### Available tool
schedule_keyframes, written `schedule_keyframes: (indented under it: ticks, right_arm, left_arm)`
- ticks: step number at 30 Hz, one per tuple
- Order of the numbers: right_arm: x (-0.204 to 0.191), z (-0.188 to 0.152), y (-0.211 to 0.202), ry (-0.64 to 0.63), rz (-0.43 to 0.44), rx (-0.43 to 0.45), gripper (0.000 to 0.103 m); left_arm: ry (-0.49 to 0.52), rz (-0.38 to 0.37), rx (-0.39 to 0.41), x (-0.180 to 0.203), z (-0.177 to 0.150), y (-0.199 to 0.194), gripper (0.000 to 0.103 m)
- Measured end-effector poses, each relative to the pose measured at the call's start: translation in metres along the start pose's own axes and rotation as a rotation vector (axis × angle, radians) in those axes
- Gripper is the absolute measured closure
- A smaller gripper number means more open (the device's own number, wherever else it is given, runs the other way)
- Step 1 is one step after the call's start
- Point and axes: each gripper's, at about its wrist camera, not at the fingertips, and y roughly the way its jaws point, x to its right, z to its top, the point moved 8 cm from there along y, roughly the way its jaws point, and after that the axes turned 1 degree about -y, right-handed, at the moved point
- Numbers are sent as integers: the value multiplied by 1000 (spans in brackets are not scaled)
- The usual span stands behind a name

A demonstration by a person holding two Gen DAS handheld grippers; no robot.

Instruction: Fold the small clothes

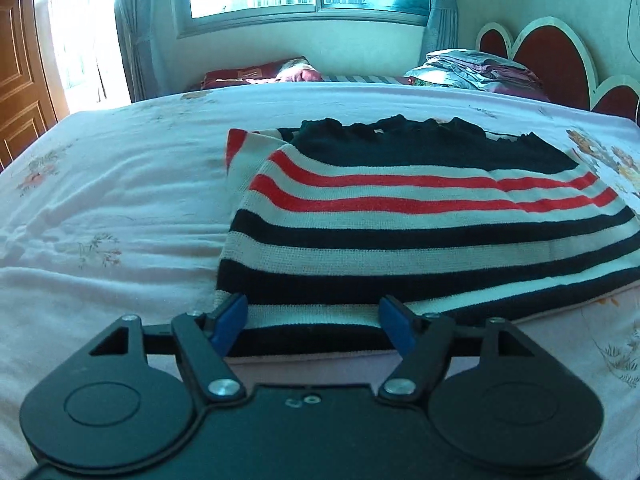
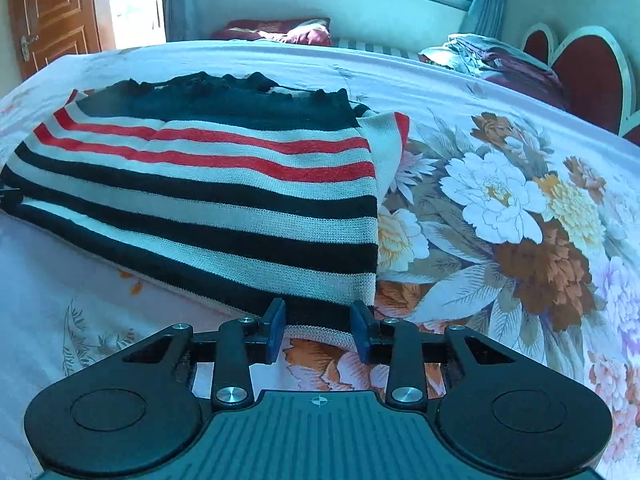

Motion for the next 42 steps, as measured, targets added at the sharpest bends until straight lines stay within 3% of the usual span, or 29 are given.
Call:
schedule_keyframes:
  ticks: [4, 7, 11, 13, 15, 19, 21, 23, 31, 36, 37, 38, 40, 42]
  right_arm:
    - [-5, 17, -20, 41, -2, 89, 68]
    - [2, 2, 4, 46, -39, -23, 68]
    - [5, 7, -13, 54, -32, 35, 68]
    - [5, 9, -17, 63, -22, 66, 68]
    - [7, -5, 3, 58, -33, -33, 68]
    - [9, 0, -10, 79, -34, 24, 68]
    - [10, 1, -15, 91, -24, 64, 68]
    - [11, -10, 2, 89, -16, -13, 68]
    - [15, -11, 2, 131, 4, -12, 68]
    - [18, -10, -1, 139, 10, -16, 67]
    - [19, -8, -8, 149, -6, -4, 55]
    - [20, -6, -19, 154, -29, 33, 35]
    - [15, -3, -42, 152, 12, 118, 30]
    - [8, -2, -54, 152, 51, 153, 38]
  left_arm:
    - [-29, 34, 35, -1, 10, -10, 32]
    - [-65, 41, -37, -12, -2, 6, 29]
    - [-87, 41, 12, -18, 2, -5, 34]
    - [-83, 54, -40, -21, -6, 5, 30]
    - [-148, 32, -46, -28, -9, 9, 28]
    - [-117, 87, -22, -29, -3, 2, 30]
    - [-127, 91, -53, -33, -8, 7, 27]
    - [-154, 83, -61, -36, -8, 8, 26]
    - [-140, 117, -77, -33, -7, 7, 26]
    - [-193, 142, -104, -36, -8, -3, 24]
    - [-211, 150, -92, -37, -7, -12, 26]
    - [-232, 161, -63, -38, -6, -24, 25]
    - [-294, 137, 5, -39, -7, -45, 22]
    - [-413, 38, 28, -39, -14, -56, 27]
